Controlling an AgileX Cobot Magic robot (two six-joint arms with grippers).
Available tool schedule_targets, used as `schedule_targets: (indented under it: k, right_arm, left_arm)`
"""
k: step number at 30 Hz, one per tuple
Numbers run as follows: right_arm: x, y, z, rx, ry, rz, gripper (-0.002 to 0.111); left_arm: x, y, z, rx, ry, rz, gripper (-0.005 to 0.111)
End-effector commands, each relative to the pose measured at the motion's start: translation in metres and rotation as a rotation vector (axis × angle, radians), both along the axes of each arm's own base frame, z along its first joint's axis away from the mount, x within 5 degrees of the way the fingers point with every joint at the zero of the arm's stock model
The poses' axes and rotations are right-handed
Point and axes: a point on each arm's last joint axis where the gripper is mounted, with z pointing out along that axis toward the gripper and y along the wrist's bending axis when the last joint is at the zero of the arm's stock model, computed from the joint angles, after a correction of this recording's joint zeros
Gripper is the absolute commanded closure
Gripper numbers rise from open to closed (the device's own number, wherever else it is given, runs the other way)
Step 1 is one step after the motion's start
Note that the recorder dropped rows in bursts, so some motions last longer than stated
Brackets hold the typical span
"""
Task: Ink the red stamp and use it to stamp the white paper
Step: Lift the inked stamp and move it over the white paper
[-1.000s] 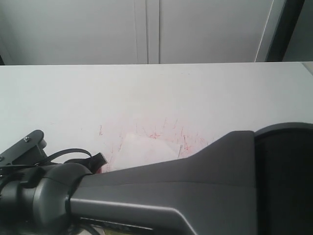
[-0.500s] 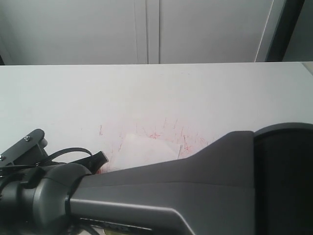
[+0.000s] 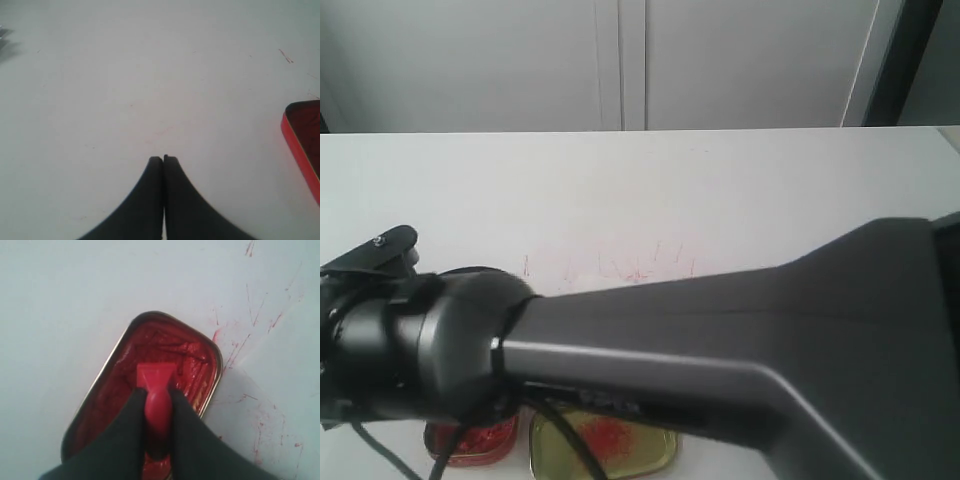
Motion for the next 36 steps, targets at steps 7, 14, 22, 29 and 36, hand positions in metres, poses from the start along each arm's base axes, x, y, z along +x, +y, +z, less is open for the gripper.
schedule_targets:
  k: [7,14,22,29,36]
  right_arm:
    - [0.035,-0.025,0.028,0.051,0.077,0.006,0.108]
    - [0.059,-0.043,0.032,0.058,0.139,0.004,0.108]
    - [0.078,-0.057,0.030,0.064,0.194,0.005,0.108]
    - [0.097,-0.073,0.029,0.059,0.224,-0.015,0.108]
    - [0.114,-0.090,0.027,0.053,0.263,-0.042,0.108]
  left_arm:
    - [0.000,0.000,-0.001,-0.002,0.000,0.002,0.107]
    - [0.000,0.000,-0.001,-0.002,0.000,0.002,0.107]
    - [0.000,0.000,-0.001,-0.002,0.000,0.002,0.107]
    - [0.000,0.000,-0.001,-0.002,0.000,0.002,0.107]
    - [0.000,0.000,-0.001,-0.002,0.000,0.002,0.107]
